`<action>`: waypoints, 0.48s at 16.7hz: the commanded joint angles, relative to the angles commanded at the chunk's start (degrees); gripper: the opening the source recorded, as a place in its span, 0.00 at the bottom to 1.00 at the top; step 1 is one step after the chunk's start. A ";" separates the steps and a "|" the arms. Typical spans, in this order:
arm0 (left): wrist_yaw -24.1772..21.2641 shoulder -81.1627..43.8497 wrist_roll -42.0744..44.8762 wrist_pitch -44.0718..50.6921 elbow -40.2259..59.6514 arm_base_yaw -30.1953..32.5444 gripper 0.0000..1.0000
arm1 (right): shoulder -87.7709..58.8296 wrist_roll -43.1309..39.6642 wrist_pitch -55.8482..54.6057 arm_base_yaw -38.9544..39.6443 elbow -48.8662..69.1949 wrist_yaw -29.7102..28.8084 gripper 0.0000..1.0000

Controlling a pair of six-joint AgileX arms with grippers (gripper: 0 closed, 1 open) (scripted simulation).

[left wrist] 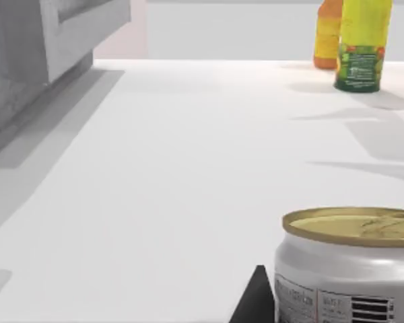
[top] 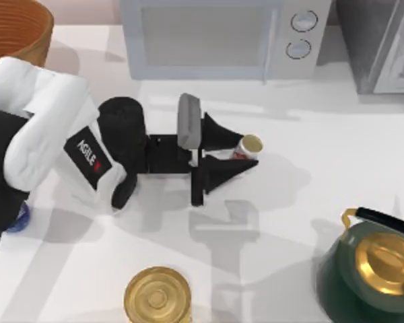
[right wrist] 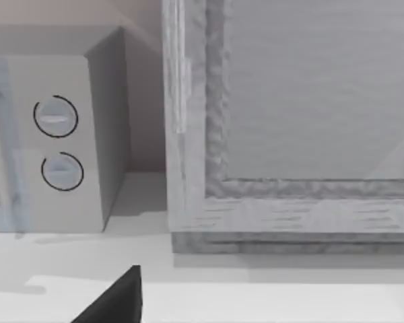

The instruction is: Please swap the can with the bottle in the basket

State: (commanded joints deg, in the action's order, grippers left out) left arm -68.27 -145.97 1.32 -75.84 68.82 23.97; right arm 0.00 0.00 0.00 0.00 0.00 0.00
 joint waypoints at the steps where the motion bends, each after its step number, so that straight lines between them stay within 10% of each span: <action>1: -0.49 -0.48 0.01 -0.01 0.53 0.06 0.00 | 0.00 0.00 0.00 0.00 0.00 0.00 1.00; 8: -0.51 -0.49 0.01 -0.01 0.55 0.07 0.00 | 0.00 0.00 0.00 0.00 0.00 0.00 1.00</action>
State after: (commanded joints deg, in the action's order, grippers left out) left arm -68.78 -146.46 1.34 -75.86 69.37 24.04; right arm 0.00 0.00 0.00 0.00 0.00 0.00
